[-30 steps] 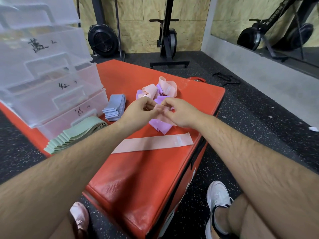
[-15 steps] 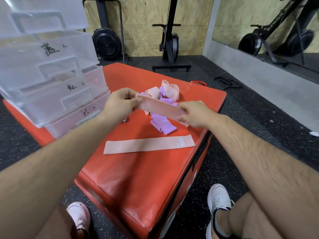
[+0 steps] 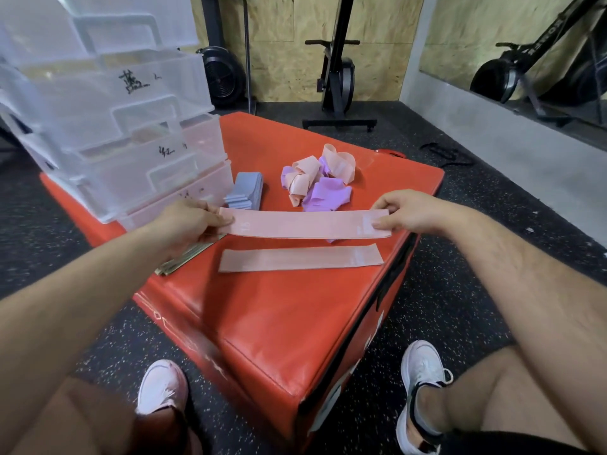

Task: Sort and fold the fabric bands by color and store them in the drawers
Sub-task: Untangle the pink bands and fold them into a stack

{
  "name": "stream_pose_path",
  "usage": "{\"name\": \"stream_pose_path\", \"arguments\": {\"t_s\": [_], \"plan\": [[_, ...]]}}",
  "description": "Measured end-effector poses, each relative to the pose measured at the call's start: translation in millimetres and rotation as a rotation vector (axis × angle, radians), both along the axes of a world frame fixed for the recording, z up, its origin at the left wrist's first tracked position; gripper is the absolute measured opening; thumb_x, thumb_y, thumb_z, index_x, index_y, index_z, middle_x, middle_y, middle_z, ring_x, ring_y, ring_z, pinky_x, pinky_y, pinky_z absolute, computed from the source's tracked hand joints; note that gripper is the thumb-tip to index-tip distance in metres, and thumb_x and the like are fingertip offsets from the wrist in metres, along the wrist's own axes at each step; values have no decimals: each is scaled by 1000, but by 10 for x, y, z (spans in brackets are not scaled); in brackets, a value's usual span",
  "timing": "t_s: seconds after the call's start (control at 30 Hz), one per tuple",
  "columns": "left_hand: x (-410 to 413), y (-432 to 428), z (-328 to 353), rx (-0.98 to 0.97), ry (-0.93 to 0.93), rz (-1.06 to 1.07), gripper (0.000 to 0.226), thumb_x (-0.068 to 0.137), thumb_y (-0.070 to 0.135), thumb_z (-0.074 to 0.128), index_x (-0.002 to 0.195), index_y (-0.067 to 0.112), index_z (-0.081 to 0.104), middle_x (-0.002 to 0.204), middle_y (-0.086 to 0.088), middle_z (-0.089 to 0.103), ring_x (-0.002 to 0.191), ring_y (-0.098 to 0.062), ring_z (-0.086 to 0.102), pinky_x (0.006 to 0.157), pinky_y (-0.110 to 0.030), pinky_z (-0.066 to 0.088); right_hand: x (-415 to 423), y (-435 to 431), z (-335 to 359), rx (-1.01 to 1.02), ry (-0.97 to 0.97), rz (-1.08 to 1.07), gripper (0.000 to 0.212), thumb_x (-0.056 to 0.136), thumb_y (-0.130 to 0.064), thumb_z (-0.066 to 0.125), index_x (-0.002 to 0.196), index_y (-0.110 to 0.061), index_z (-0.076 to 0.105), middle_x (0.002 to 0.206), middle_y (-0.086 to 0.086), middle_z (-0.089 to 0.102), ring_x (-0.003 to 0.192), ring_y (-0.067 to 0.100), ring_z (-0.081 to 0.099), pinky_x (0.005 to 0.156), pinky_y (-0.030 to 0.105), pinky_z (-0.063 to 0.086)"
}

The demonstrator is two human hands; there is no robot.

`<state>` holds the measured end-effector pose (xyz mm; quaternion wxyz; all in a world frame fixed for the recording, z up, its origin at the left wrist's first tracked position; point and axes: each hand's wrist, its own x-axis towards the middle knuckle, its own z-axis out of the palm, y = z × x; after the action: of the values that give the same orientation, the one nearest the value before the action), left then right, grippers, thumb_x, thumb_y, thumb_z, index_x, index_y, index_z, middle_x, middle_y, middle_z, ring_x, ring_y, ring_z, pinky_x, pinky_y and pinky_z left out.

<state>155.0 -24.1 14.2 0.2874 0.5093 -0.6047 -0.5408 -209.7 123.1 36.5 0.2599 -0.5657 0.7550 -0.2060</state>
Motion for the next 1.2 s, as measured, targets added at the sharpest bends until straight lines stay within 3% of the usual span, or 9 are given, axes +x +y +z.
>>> {"name": "stream_pose_path", "arguments": {"t_s": [0.1, 0.33, 0.53, 0.73, 0.87, 1.0, 1.13, 1.2], "plan": [[101, 65, -160, -16, -88, 15, 20, 79, 4, 78, 71, 11, 61, 66, -7, 59, 48, -10, 56, 45, -19, 50, 107, 9, -62, 42, -68, -9, 21, 89, -5, 71, 105, -17, 66, 89, 3, 67, 74, 14, 63, 66, 26, 53], [127, 184, -381, -73, -235, 5, 22, 77, 8, 82, 83, 10, 61, 72, -8, 59, 55, -18, 56, 43, -17, 50, 189, -39, -342, 92, 71, -21, 30, 83, -1, 75, 110, -9, 64, 74, 3, 58, 60, 16, 54, 54, 26, 44], [86, 152, -447, -137, -289, 11, 30, 74, 11, 85, 87, 12, 58, 75, -8, 62, 54, -19, 56, 43, -20, 50, 172, -54, -390, 113, 126, -27, 39, 78, -6, 81, 110, -15, 61, 83, 9, 62, 65, 22, 58, 65, 34, 47], [77, 140, -497, -243, -356, 12, 31, 72, 15, 83, 86, 15, 56, 71, -11, 61, 57, -24, 58, 61, -39, 55, 196, -30, -383, 116, 141, 11, 23, 80, -6, 78, 96, -17, 66, 78, 6, 64, 58, 17, 58, 56, 28, 47], [43, 201, -471, -371, -525, -64, 17, 78, 23, 79, 85, 12, 67, 67, 0, 60, 55, -15, 53, 53, -25, 42, 224, -5, -395, 146, 212, 42, 10, 83, -13, 78, 89, -18, 72, 78, 0, 69, 66, 16, 61, 60, 27, 48], [21, 212, -404, -391, -638, -97, 6, 82, 22, 74, 80, 16, 73, 65, 5, 61, 60, -11, 54, 51, -21, 35, 234, 6, -334, 153, 226, 50, 8, 82, -17, 78, 88, -21, 73, 87, 1, 72, 72, 16, 62, 63, 28, 47], [-70, 117, -296, -396, -535, -45, 2, 80, 14, 75, 78, 13, 75, 82, 2, 70, 78, -14, 61, 60, -20, 40, 293, -75, -176, 57, 232, 33, 3, 85, -27, 73, 86, -25, 72, 81, -11, 63, 74, 13, 58, 58, 27, 41], [-211, 72, -200, -422, -478, -46, 8, 80, 17, 76, 82, 10, 74, 83, 2, 70, 72, -9, 59, 57, -17, 40, 358, -196, -140, -6, 197, 25, 4, 86, -30, 70, 86, -26, 71, 77, -12, 60, 67, 9, 55, 57, 25, 39]]}}
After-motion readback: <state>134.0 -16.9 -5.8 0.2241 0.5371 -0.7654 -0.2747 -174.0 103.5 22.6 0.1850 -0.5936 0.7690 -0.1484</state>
